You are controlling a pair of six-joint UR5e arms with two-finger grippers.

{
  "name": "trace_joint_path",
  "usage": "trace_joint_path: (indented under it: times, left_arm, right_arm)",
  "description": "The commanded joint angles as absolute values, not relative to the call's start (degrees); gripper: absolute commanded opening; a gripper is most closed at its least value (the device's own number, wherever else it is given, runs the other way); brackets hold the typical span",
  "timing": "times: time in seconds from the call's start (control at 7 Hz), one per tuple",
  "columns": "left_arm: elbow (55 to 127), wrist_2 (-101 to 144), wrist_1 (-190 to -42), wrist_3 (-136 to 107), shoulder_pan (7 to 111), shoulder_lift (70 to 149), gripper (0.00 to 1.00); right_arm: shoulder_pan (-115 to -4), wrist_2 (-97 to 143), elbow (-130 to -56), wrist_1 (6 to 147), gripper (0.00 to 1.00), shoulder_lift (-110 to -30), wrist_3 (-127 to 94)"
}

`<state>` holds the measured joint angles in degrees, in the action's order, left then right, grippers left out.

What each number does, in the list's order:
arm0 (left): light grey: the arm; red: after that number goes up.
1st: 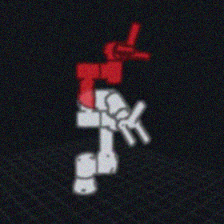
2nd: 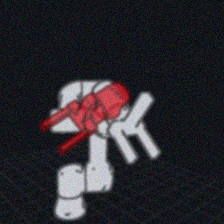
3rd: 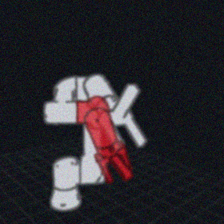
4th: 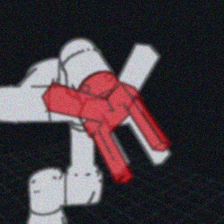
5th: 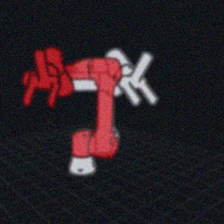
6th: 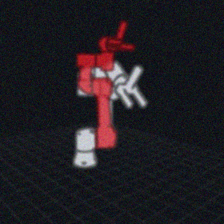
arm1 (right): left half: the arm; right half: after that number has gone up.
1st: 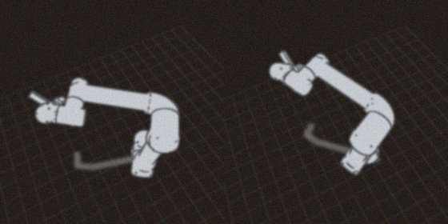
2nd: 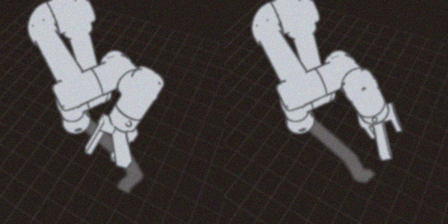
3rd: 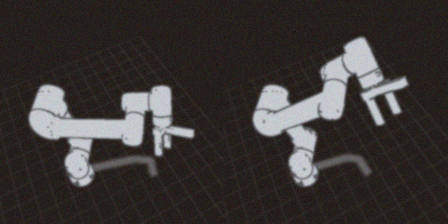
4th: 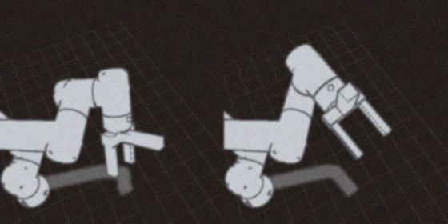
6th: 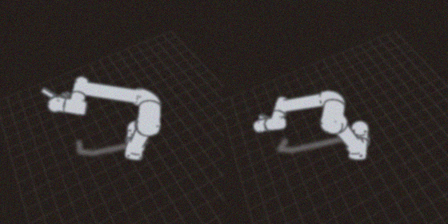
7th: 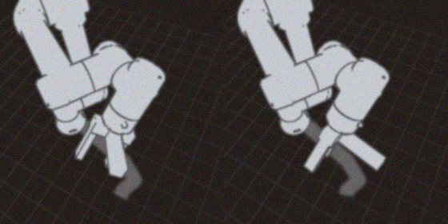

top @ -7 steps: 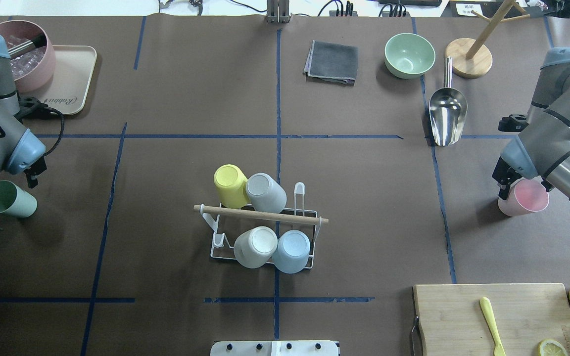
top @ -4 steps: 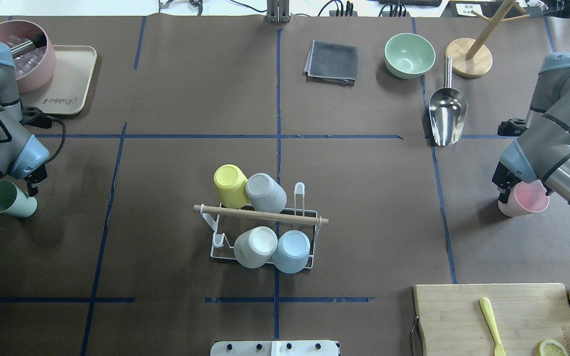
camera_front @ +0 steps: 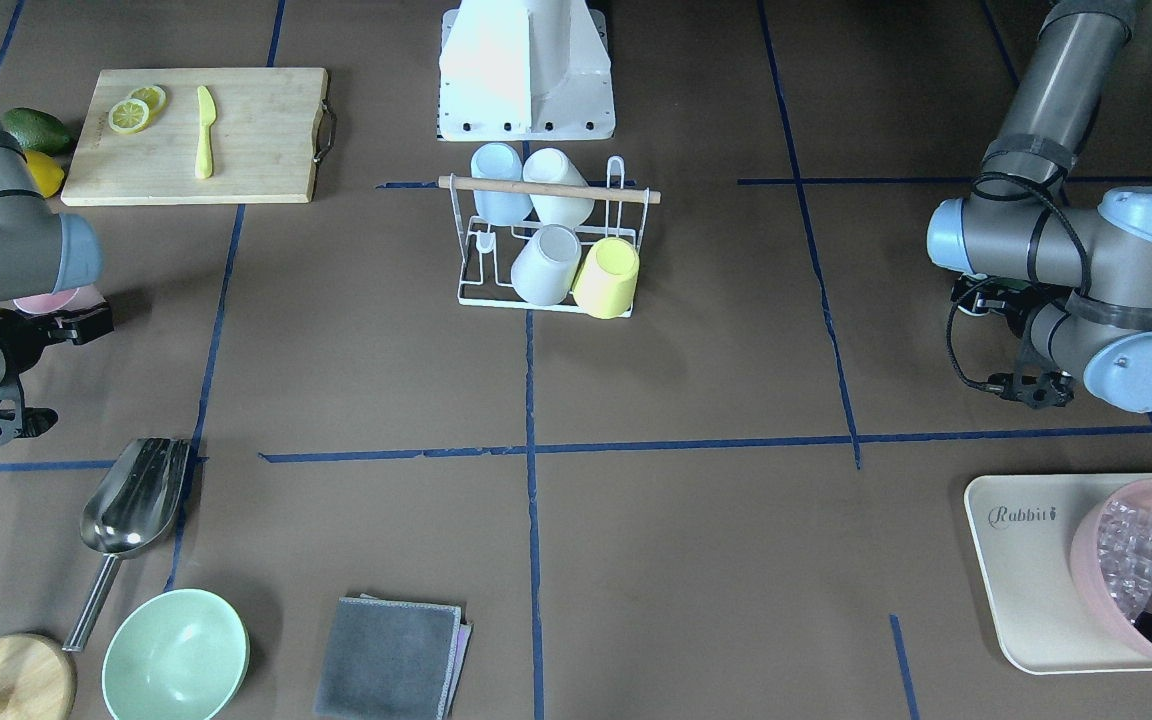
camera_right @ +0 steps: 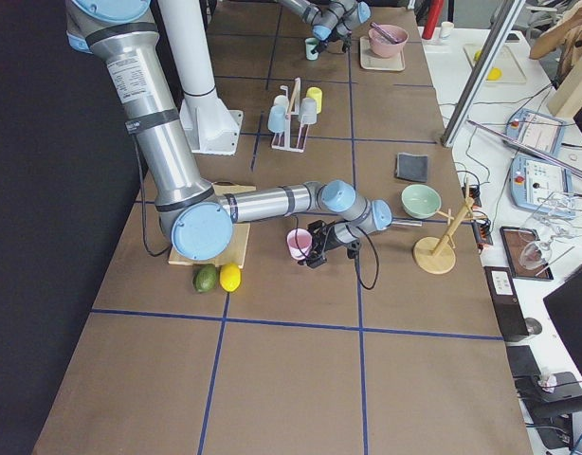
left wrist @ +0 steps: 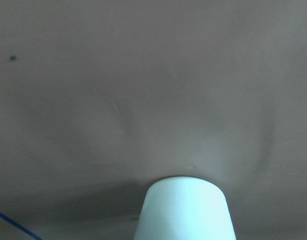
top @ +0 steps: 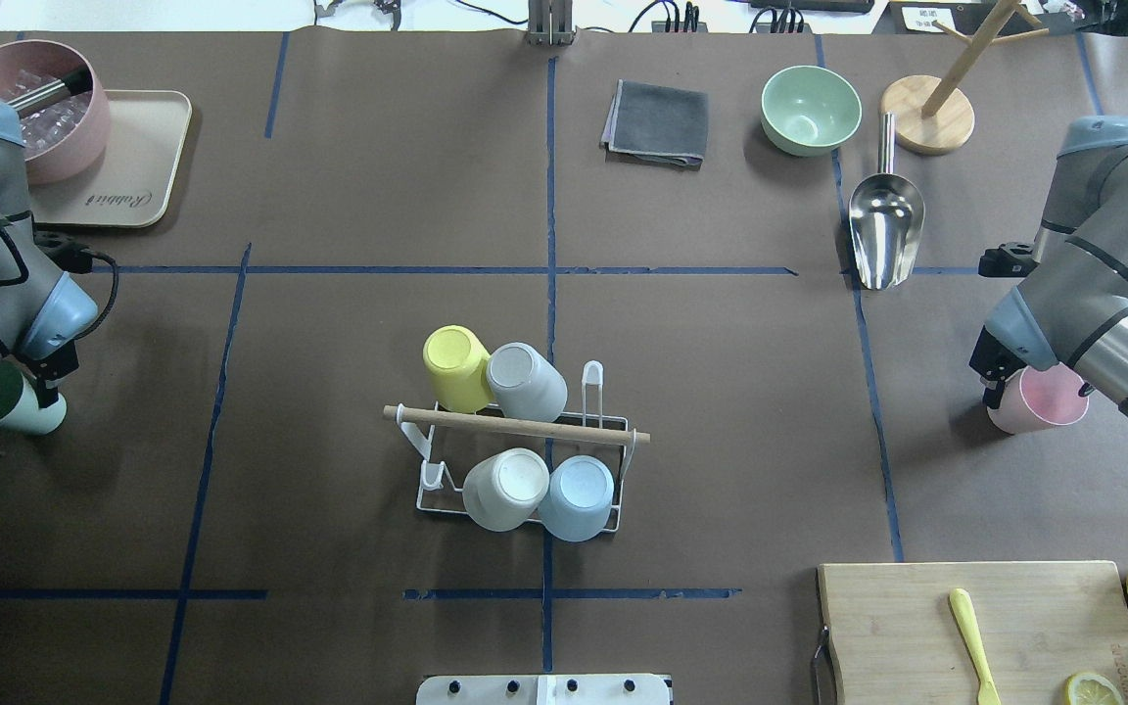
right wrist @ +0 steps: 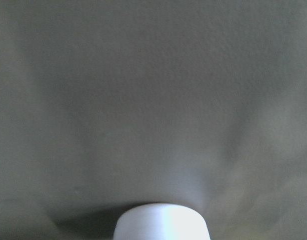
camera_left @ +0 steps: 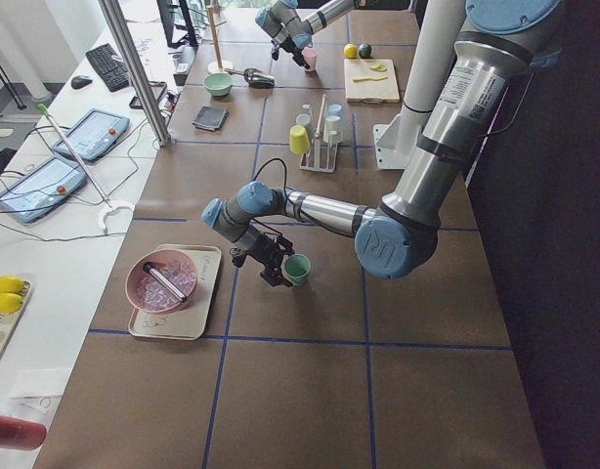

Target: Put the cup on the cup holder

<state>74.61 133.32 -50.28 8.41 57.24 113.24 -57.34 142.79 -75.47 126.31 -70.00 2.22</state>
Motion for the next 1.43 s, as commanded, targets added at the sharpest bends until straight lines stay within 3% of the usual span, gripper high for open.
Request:
trace_joint_path:
  times: [0.0,0.14,0.29,0.43,0.57,0.71,0.86,1.0,1.14,1.29]
  left_arm:
    - [74.36,133.33,-49.66,8.61,56.43,113.29,1.00]
    - [74.36,133.33,-49.66,8.61,56.25,113.20,1.00]
    - [74.36,133.33,-49.66,8.61,55.90,113.20,1.00]
    - [74.27,133.33,-49.66,8.61,55.81,113.12,1.00]
    - [74.27,133.33,-49.57,8.61,55.55,113.03,1.00]
    - [74.27,133.33,-49.57,8.61,55.46,112.94,1.00]
    - [74.27,133.33,-49.57,8.61,55.46,112.85,0.78]
    - [74.35,133.42,-48.79,8.61,55.46,112.85,0.31]
    - [74.70,134.64,-47.47,8.61,55.63,112.85,0.13]
    - [75.84,134.91,-47.03,8.61,56.24,112.76,0.08]
  right_arm:
    - [-57.22,143.00,-75.41,126.12,0.96,-69.87,2.11]
    - [-57.13,143.00,-75.41,126.21,0.92,-69.87,2.11]
    - [-57.13,143.00,-75.41,126.12,0.81,-69.87,2.11]
    - [-57.04,143.09,-75.41,126.21,0.34,-69.87,1.76]
    - [-57.04,143.09,-75.24,126.21,0.08,-69.79,1.76]
    - [-57.04,143.09,-75.23,126.30,0.01,-69.52,1.58]
    - [-57.04,143.09,-75.32,126.30,0.01,-69.00,1.58]
    - [-57.48,143.00,-75.67,126.39,0.00,-68.30,1.67]
    - [-59.39,142.56,-76.28,126.21,0.00,-67.25,1.84]
    - [-61.94,142.38,-79.25,126.30,0.00,-66.45,1.85]
